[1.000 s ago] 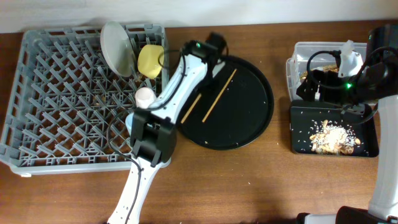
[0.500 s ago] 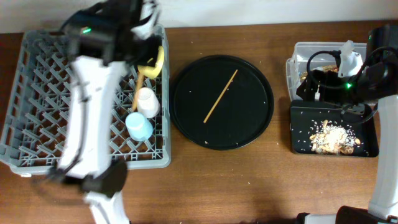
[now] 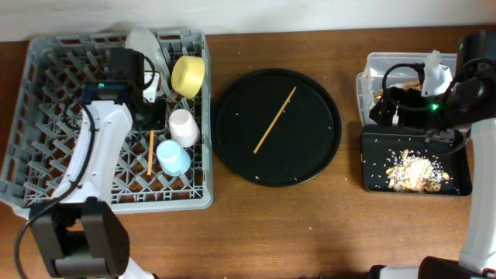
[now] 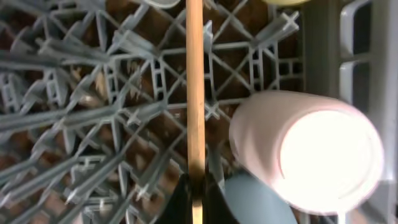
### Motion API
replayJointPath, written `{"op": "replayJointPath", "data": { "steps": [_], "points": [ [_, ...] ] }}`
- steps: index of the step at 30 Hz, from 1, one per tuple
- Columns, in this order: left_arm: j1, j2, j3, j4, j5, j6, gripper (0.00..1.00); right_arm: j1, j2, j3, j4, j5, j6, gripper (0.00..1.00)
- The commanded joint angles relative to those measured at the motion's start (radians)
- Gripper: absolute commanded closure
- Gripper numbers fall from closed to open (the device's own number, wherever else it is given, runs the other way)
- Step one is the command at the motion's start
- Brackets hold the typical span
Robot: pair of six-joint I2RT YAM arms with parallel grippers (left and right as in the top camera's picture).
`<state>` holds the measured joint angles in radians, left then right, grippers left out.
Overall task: Sort waste into correct bins and load items into the dishwasher rack
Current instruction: 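Reach the left gripper back to the tray and grasp the second chopstick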
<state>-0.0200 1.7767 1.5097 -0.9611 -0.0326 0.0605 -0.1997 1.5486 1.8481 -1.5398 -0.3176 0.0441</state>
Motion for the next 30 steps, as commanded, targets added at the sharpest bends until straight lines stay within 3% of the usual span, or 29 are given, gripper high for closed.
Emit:
{"op": "replayJointPath", "data": {
  "steps": [1,3,4,9,13,21,30],
  "points": [
    [0.002,-0.009,-0.063,0.056,0.008,0.024,0.66,-0.004,0.002,-0.003,0.0,0.009,-0.011,0.02],
    [0.002,-0.01,-0.063,0.077,0.007,0.024,0.49,-0.004,0.002,-0.003,0.0,0.009,-0.011,0.02],
    [0.002,-0.01,-0.06,0.088,0.008,0.024,0.46,-0.004,0.002,-0.003,0.0,0.009,-0.011,0.02],
    [-0.04,-0.01,0.076,0.021,0.01,0.016,0.5,-0.004,0.002,-0.003,0.0,0.009,-0.011,0.02],
    [-0.185,-0.01,0.233,-0.023,0.011,0.016,0.5,-0.004,0.002,-0.003,0.0,0.009,-0.011,0.02],
    [-0.476,0.069,0.241,0.042,0.011,0.016,0.49,-0.004,0.002,-0.003,0.0,0.009,-0.011,0.02],
    [-0.584,0.311,0.241,0.143,0.011,0.042,0.49,-0.004,0.002,-0.003,0.0,0.009,-0.011,0.01]
  ]
}}
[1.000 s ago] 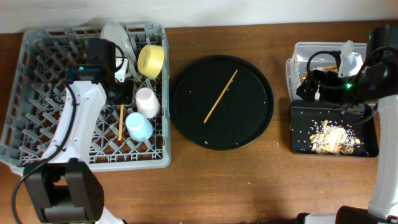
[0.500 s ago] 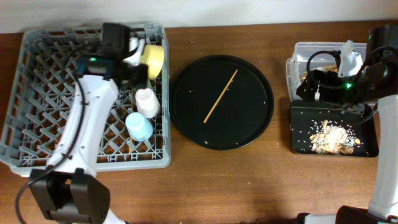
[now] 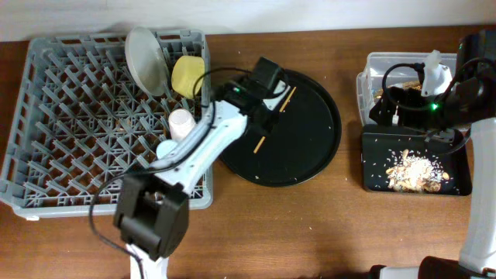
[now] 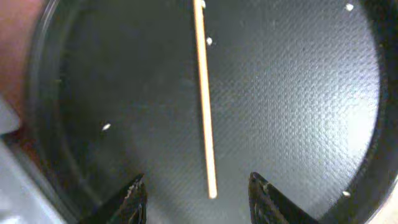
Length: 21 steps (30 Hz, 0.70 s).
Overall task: Sort waste into correct bins and load items into the dishwasher rack
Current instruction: 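Reach the left gripper back to the tray and grasp the second chopstick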
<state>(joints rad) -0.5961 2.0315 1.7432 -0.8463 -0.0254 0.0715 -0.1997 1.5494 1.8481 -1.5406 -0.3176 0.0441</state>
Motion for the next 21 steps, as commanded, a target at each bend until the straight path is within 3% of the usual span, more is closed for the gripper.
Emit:
{"op": "replayJointPath", "data": {
  "steps": [1,18,21],
  "points": [
    [-0.008,0.075,0.007,0.039,0.003,0.037,0.49,-0.004,0.001,-0.003,0.0,0.009,-0.011,0.02],
    [-0.01,0.262,0.007,0.098,0.004,0.137,0.45,-0.004,0.001,-0.003,0.0,0.009,-0.011,0.02],
    [-0.01,0.263,0.007,0.102,0.004,0.137,0.56,-0.004,0.001,-0.003,0.0,0.009,-0.011,0.02]
  ]
}}
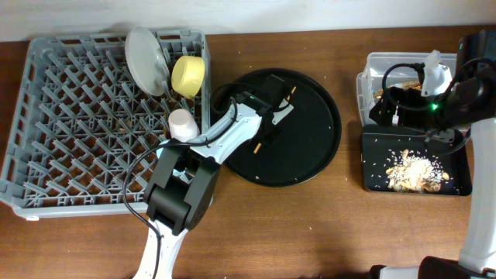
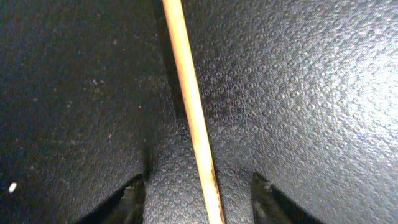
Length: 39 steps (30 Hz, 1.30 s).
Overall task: Sort waste into correct bins and load items into the dishwasher rack
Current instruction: 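Reach the left gripper back to the tray and grasp the second chopstick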
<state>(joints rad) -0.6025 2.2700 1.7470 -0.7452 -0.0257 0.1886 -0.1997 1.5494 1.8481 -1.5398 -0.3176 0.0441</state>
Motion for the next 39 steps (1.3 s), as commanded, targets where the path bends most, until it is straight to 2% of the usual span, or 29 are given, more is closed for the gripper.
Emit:
{"op": "replayJointPath", "data": {
  "steps": [1,3,5,7,10,13,18,22,25,26,27,29,32,35,39],
  "points": [
    [-0.004,0.024,0.003,0.001,0.004,0.019,0.65,-0.004,0.001,-0.003,0.0,0.009,-0.011,0.02],
    [-0.004,0.024,0.003,0.001,0.005,0.019,0.79,-0.004,0.001,-0.003,0.0,0.009,-0.011,0.01],
    [-0.003,0.025,0.003,0.001,0.004,0.02,0.85,-0.004,0.001,-0.003,0.0,0.009,-0.011,0.01],
    [-0.004,0.024,0.003,0.001,0.005,0.019,0.99,-0.004,0.001,-0.003,0.0,0.009,-0.011,0.01],
    [-0.004,0.024,0.007,-0.002,0.005,0.019,1.0,-0.004,0.001,-0.003,0.0,0.009,-0.011,0.02],
    [-0.003,0.016,0.071,-0.07,0.005,0.019,1.0,-0.004,0.001,-0.003,0.0,0.009,-0.011,0.01],
    [-0.003,-0.019,0.397,-0.336,0.003,0.01,1.0,-0.004,0.001,-0.003,0.0,0.009,-0.011,0.02],
    [0.013,-0.032,0.67,-0.554,-0.055,-0.064,1.0,-0.004,0.001,-0.003,0.0,0.009,-0.011,0.02],
    [0.049,-0.034,0.759,-0.626,-0.057,-0.064,1.0,-0.004,0.001,-0.003,0.0,0.009,-0.011,0.02],
    [0.058,-0.034,0.758,-0.626,-0.056,-0.064,0.98,-0.004,0.001,-0.003,0.0,0.009,-0.011,0.02],
    [0.063,-0.027,0.757,-0.626,-0.057,-0.064,0.86,-0.004,0.001,-0.003,0.0,0.009,-0.011,0.02],
    [0.069,-0.008,0.757,-0.616,-0.059,-0.058,0.7,-0.004,0.001,-0.003,0.0,0.009,-0.011,0.02],
    [0.072,0.047,0.756,-0.557,-0.06,0.008,0.49,-0.004,0.001,-0.003,0.0,0.009,-0.011,0.02],
    [0.072,0.106,0.756,-0.505,-0.061,0.015,0.42,-0.004,0.001,-0.003,0.0,0.009,-0.011,0.01],
    [0.076,0.194,0.757,-0.484,-0.061,0.028,0.41,-0.004,0.001,-0.003,0.0,0.009,-0.011,0.01]
  ]
}}
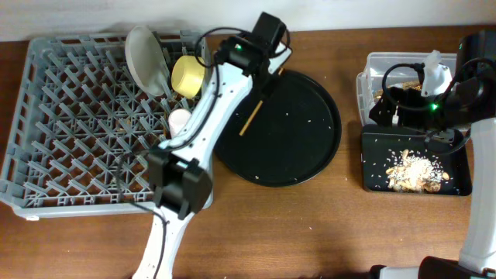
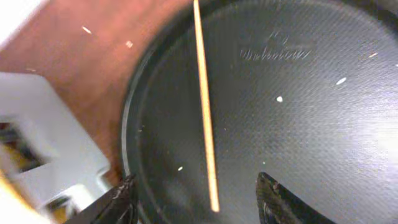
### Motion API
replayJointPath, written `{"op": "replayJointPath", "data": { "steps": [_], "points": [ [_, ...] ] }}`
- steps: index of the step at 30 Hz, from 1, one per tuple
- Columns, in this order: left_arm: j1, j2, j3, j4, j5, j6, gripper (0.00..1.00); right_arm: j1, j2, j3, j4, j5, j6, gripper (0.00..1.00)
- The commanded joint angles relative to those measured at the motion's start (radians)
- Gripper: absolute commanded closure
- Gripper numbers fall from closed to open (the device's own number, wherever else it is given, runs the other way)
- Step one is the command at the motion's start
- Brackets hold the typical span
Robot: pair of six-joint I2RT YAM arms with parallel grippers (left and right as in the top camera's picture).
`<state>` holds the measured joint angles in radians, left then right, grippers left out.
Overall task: Sort waste into correct bins and load items into the dishwasher rack
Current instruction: 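Reach the left gripper back to the tray and grasp the second chopstick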
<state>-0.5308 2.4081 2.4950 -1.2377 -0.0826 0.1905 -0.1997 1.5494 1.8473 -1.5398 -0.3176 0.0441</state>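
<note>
A wooden chopstick (image 1: 249, 121) lies slanted on the left part of the round black plate (image 1: 306, 136). In the left wrist view the chopstick (image 2: 205, 118) runs from past the plate's rim down between my fingers. My left gripper (image 1: 265, 40) hangs over the plate's far-left rim and is open (image 2: 198, 202); its fingertips (image 2: 121, 199) stand wide apart on either side of the stick's near end. The grey dishwasher rack (image 1: 46, 116) fills the left. My right gripper (image 1: 390, 105) hovers by the bins at the right; its jaws are not readable.
In the rack stand a pale bowl (image 1: 144, 56), a yellow cup (image 1: 188, 75) and a pink cup (image 1: 179, 120). A clear container (image 1: 391, 63) and a black tray with food scraps (image 1: 418, 172) sit at the right. Crumbs dot the plate.
My left gripper was low over the plate astride the chopstick; now it is higher and nearer the far-left rim, still open. The chopstick now lies further left on the plate. The right arm is unchanged.
First my left gripper was over the rack, shut on a chopstick beside the pink cup. Then it was open above another chopstick on the black plate, then down low with a finger on each side of it. Now it stands higher by the rim, the stick shifted left.
</note>
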Motion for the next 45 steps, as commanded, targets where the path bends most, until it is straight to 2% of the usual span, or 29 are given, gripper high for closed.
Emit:
{"op": "replayJointPath", "data": {
  "steps": [1,8,12,20,22,25,29,33,37,40,45],
  "points": [
    [0.004,0.076,0.009,0.015,-0.005,0.038,0.4,-0.004,0.001,-0.002,0.0,0.009,-0.011,0.02],
    [0.005,0.146,0.008,0.039,-0.004,0.047,0.27,-0.004,0.001,-0.002,0.0,0.009,-0.011,0.01],
    [0.005,0.193,0.008,0.051,-0.004,0.047,0.25,-0.004,0.001,-0.002,0.0,0.009,-0.011,0.01],
    [0.003,0.248,0.008,0.055,0.045,0.046,0.25,-0.004,0.001,-0.002,0.0,0.009,-0.011,0.01],
    [0.002,0.248,0.008,0.06,0.053,-0.002,0.25,-0.004,0.001,-0.002,0.0,0.009,-0.011,0.01],
    [0.001,0.247,0.017,0.039,0.056,-0.14,0.22,-0.004,0.001,-0.002,0.0,0.009,-0.011,0.02],
    [0.001,0.247,0.098,-0.001,0.15,-0.142,0.22,-0.004,0.001,-0.002,0.0,0.009,-0.011,0.01],
    [-0.02,0.247,0.173,-0.032,0.176,-0.142,0.22,-0.004,0.001,-0.002,0.0,0.009,-0.011,0.02],
    [-0.078,0.248,0.157,-0.05,0.172,-0.083,0.22,-0.004,0.001,-0.002,0.0,0.009,-0.011,0.02],
    [-0.112,0.254,0.127,-0.053,0.116,-0.076,0.23,-0.004,0.001,-0.002,0.0,0.009,-0.011,0.01],
    [-0.131,0.263,0.039,-0.042,0.094,-0.077,0.3,-0.004,0.001,-0.002,0.0,0.009,-0.011,0.02]
  ]
}}
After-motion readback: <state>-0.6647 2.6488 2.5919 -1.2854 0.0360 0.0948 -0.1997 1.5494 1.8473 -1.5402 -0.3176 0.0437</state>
